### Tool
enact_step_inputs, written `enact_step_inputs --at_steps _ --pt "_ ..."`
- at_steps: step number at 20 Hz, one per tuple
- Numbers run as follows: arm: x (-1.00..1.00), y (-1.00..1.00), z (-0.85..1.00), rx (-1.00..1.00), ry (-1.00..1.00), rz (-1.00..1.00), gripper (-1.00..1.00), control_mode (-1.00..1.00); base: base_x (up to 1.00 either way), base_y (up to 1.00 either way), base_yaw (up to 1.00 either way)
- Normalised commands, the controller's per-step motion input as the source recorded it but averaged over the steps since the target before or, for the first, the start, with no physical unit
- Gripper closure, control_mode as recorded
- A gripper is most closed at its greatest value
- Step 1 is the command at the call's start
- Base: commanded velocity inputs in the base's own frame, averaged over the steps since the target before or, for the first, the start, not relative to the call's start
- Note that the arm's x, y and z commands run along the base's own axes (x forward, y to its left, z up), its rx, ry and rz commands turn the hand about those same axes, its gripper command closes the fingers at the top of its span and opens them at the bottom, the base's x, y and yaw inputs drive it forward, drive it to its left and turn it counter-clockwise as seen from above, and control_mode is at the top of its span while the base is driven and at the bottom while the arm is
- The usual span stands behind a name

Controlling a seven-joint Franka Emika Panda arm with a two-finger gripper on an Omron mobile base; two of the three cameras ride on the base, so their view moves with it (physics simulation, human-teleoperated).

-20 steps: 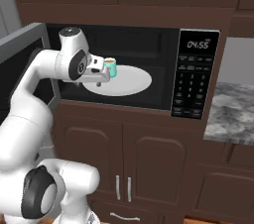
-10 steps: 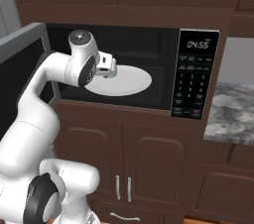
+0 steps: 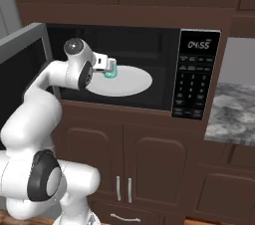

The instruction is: Pick the cup of tea, navigate to the dining table, and place it on the saucer.

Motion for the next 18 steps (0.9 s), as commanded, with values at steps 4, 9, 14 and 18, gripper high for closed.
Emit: enact_step_inputs --at_steps 4,9,14,18 --pt "0.30 -0.02 -0.05 -0.01 0.00 -0.03 -1.00 -1.00 0.00 0.00 0.00" --pt "0.19 0.00 -0.30 0.00 0.00 0.00 -1.00 -1.00 0.00 0.00 0.00" --pt "0.14 -0.16 -0.26 0.00 -0.01 0.00 -1.00 -1.00 0.00 0.00 0.00" --pt "0.37 -0.14 -0.01 0.00 -0.01 0.00 -1.00 -1.00 0.00 0.00 0.00"
